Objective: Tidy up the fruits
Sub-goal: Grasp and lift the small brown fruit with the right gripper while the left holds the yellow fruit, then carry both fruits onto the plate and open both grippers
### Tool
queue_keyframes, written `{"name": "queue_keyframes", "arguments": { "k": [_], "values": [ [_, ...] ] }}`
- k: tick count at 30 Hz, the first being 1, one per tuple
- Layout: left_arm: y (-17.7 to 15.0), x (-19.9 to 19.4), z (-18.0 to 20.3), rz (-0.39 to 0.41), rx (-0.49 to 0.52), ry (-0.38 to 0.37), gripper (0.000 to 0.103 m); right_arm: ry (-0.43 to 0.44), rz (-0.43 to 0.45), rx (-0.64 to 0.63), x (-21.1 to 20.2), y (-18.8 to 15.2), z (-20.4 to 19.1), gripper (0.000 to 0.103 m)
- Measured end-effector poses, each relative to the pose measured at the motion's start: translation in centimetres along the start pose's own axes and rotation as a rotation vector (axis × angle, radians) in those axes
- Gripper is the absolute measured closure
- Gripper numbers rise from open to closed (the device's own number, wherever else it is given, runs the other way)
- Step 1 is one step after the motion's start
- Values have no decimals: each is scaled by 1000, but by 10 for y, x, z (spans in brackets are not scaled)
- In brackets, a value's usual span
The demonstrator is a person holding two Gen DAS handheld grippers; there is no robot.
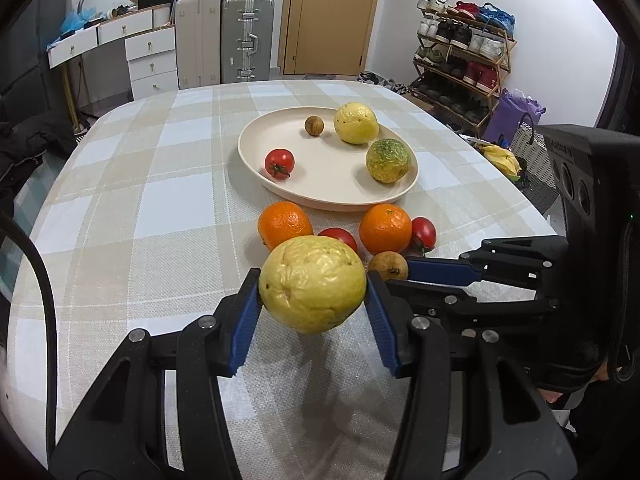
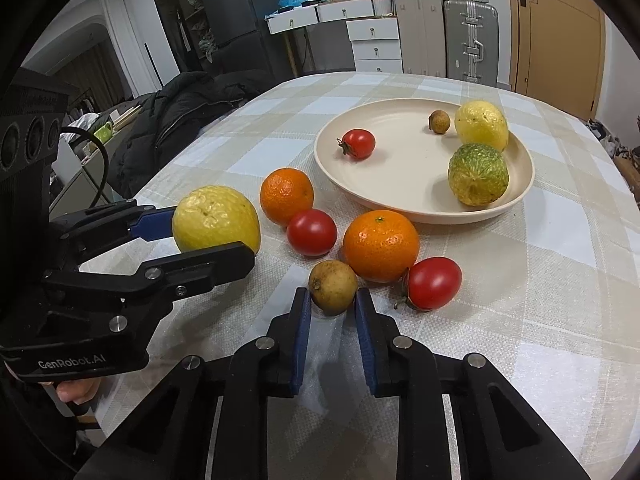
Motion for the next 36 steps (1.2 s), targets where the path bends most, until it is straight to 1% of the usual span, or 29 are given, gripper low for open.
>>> {"name": "queue_keyframes", "arguments": {
  "k": [7,20,29,36],
  "values": [
    [1,0,1,4,-2,1,55,10,18,-14,-10,1,-3,80],
    [6,-5,0,29,-13,4,55,26,90,-10,-33,11,0,80],
    [15,-12,0,68,-25,7,55,11,157,32,-52,22,19,80],
    [24,-7,5,82,-22,7,55,2,178,60,-59,27,33,80]
  ]
}}
Point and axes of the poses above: each gripper's, at about its wrist camera, not at the fingertips, and x roughly the way its jaws point, z to its right, y to its top, the point moved 10 cm from there along x, roughly the way its jaws point, and after that the axes turned 4 degrees about y, right-handed, at the moved point
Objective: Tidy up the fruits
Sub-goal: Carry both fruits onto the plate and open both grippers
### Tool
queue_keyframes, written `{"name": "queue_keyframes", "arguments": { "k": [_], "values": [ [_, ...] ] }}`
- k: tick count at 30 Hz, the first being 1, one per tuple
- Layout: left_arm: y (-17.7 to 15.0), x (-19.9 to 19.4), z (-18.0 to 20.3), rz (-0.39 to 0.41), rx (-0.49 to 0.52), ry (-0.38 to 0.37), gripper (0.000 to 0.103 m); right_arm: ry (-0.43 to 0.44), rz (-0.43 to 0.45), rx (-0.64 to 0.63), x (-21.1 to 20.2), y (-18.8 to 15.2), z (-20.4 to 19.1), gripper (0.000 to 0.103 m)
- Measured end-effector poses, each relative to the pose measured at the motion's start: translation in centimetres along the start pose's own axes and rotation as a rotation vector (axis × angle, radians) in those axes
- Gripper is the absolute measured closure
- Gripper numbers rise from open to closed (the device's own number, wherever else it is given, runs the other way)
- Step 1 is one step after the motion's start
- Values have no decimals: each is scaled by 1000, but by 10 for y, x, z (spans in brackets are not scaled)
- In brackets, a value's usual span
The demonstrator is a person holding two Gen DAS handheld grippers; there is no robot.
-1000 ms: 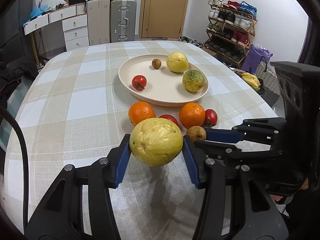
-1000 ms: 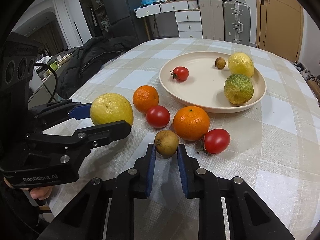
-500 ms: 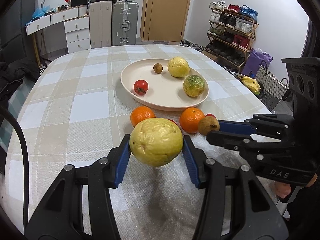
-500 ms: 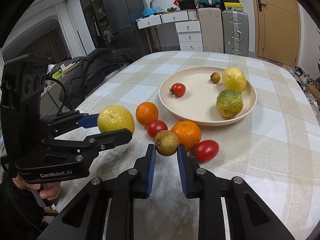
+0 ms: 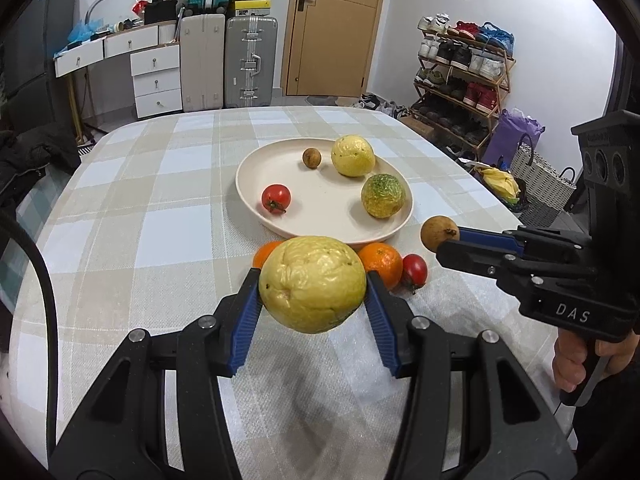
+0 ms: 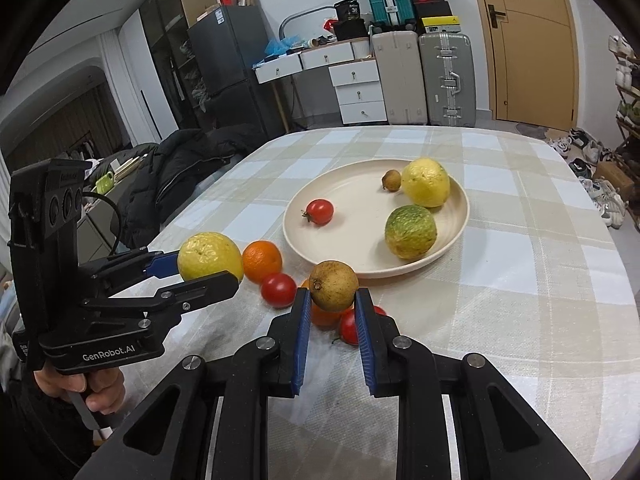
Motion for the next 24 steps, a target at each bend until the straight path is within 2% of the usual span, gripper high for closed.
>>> {"name": "queue_keyframes", "arguments": {
  "k": [12,18,24],
  "values": [
    [19,32,8,-10,-16,-8,55,-32,-8,50,8,1,28,80],
    [29,48,11,-11,-18,-4,55,-75,-1,85,16,10,51,80],
    [42,63,14,-3,-14,5,55,-87,-10,75,25,20,57,80]
  ]
}}
Point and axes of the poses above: each gripper's, at about its wrist camera, not at the fingertips, and x roughly the way its jaws point, z to its right, y to its top, the point moved 10 cm from there along x, roughly the way its jaws point, and after that the axes turned 4 degrees about y, right-handed, at the moved point
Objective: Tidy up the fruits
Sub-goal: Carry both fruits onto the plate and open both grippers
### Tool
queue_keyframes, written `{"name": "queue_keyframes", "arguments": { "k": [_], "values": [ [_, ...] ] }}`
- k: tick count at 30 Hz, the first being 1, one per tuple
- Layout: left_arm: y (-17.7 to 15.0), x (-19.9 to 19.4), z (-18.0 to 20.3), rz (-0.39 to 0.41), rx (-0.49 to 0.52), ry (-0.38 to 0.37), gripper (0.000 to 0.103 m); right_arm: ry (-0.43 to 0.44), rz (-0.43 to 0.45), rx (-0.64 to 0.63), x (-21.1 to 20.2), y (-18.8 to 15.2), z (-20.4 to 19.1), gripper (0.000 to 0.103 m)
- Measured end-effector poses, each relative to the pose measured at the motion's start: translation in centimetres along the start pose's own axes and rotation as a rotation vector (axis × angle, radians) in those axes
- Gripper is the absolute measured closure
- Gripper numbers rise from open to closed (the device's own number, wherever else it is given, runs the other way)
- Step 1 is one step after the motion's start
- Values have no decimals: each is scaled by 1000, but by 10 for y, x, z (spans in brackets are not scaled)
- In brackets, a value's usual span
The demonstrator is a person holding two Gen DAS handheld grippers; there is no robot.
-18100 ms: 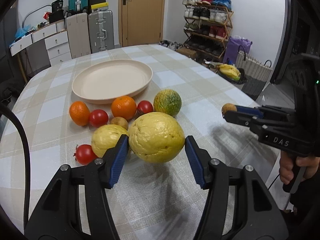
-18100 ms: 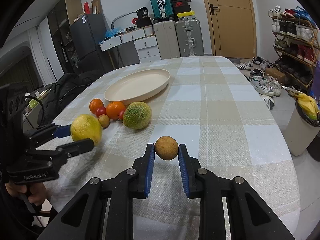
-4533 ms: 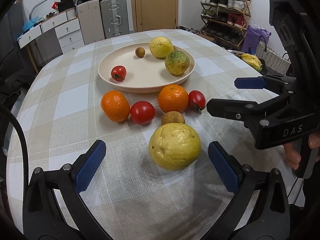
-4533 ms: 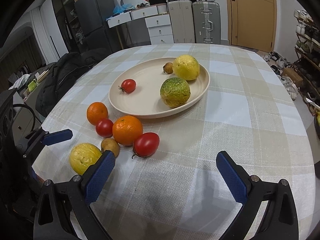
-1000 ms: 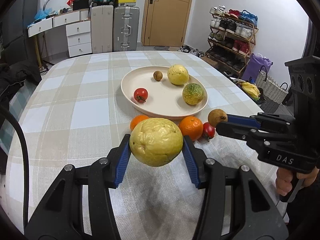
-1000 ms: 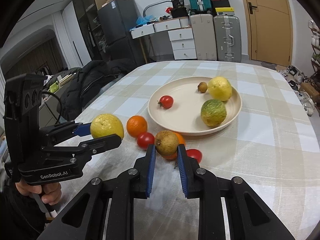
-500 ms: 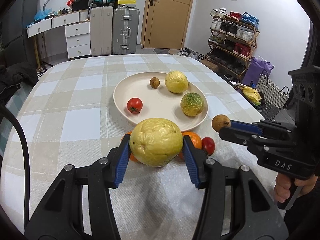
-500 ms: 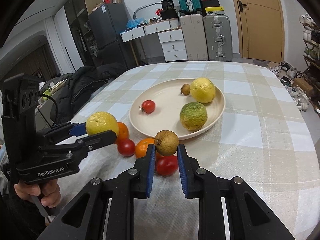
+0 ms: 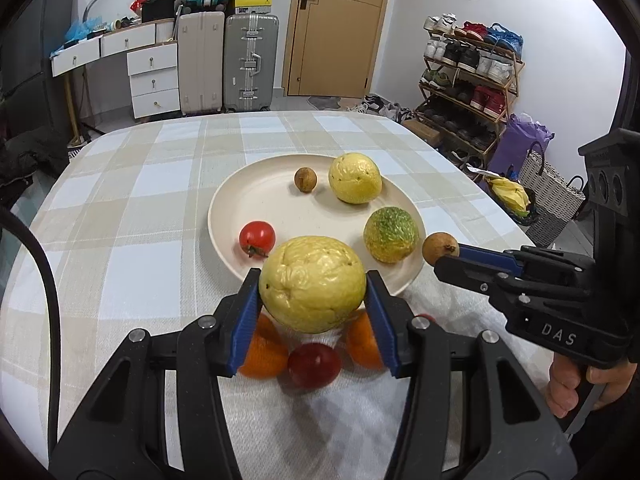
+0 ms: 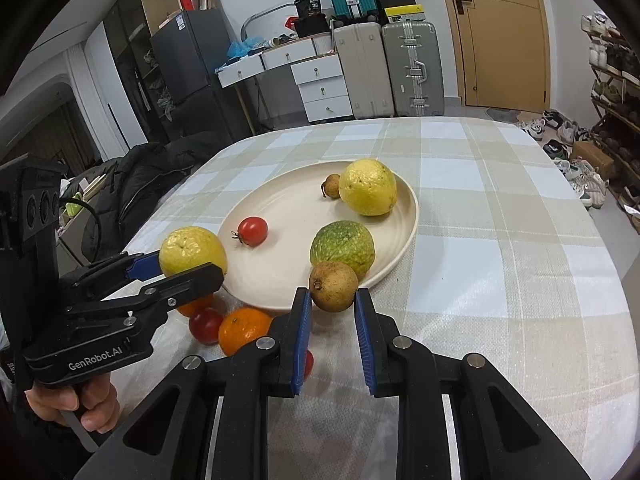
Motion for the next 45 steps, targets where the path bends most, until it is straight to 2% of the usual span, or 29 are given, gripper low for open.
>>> {"name": "queue_keyframes", "arguments": {
  "k": [23,30,34,38,40,41,42,43,45],
  "values": [
    [13,56,-1,-54,26,58,55,-37,-62,-8,41,22,9,80],
    [9,63,-3,-81,16,69,55,-39,-67,0,44,22,11,80],
    [13,55,-5,-52,13,80,54,-54,-59,-18,41,21,9,80],
    [14,43,-7,-44,10,57,45,-61,-42,-27,30,19,8,78],
    [14,31,-10,-22,8,68,33,-71,-28,-38,22,17,6,71],
    [13,25,-12,-12,8,76,23,-75,-19,-43,18,17,6,63],
    [13,17,-14,5,8,81,20,-78,-6,-45,12,16,5,51],
    [12,8,-15,22,7,79,20,-81,7,-45,7,14,4,45],
    [10,-7,-18,39,1,75,16,-76,22,-42,-2,11,2,24]
  ]
}}
Point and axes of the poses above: each gripper's, at about its wrist camera, not at the fingertips, and x roughly the way its jaws point, z to its right, y to its top, the point moved 10 cm from there along x, roughly the way its jaws point, and after that the axes turned 4 degrees about y, right-handed, at the moved point
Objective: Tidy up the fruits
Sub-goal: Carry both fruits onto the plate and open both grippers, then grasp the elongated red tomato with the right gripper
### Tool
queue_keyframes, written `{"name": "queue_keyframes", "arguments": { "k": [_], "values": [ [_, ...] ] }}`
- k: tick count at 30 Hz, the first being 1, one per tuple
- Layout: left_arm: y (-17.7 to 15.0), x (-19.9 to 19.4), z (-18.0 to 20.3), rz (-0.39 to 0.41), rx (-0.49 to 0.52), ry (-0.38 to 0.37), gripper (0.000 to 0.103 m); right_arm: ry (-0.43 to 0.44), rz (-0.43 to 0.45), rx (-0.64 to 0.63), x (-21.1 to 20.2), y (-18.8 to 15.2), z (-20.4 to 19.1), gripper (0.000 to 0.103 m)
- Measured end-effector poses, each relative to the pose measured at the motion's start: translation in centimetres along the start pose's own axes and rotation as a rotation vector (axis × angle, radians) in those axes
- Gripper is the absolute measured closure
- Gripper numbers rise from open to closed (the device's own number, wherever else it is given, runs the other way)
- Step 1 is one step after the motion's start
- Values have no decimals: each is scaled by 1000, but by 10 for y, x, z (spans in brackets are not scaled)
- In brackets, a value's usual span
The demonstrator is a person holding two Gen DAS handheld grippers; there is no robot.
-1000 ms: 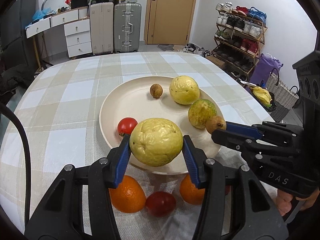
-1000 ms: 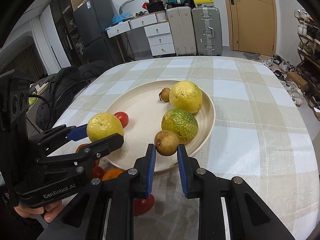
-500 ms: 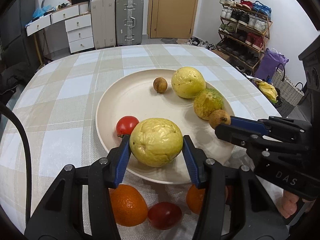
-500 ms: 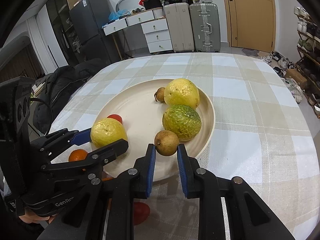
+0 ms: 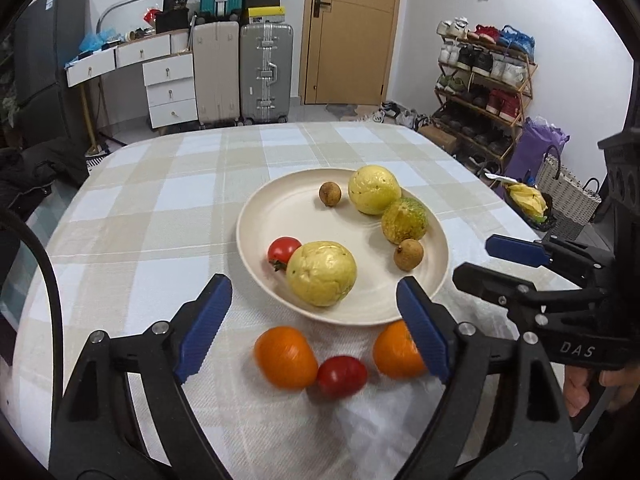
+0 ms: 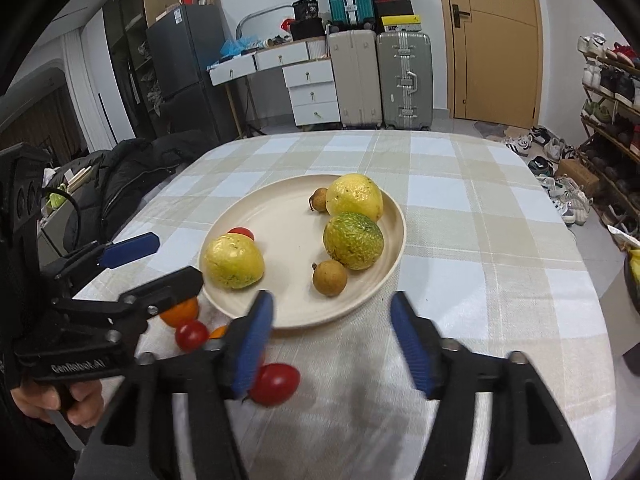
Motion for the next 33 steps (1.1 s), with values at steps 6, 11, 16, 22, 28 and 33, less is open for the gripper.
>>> {"name": "queue_keyframes", "arguments": {
  "k": [6,11,16,22,28,33],
  "values": [
    [-5,-43,-11,64,-3,29,1,16,1,-34,-17,-13,-10,0],
    [-19,-60,-17,56,-16,20,1,-32,-8,-77,-18,-19,-11,0],
    [-34,-61,-23,35,-15,23,1,-24,-37,-63,-13,-31,-9,0],
    [-40,-49,-24,-5,-27,10,1,-14,-57,-57,-9,-35,-13,0],
    [-48,-35,-22,-44,-15,18,1,-39,-108,-55,3,-44,-12,0],
    [-52,-29,-21,-65,-7,25,1,-27,-131,-38,8,-50,-12,0]
  ]
}}
Point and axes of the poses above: each gripper's, at about its wrist camera, not at the fingertips, and x roughly the way its jaws point, z to its right, y to its top, the point moved 10 cm from there along x, roughly the way its jaws point, and after that the axes turned 4 degrees about y, right-handed, at the moved point
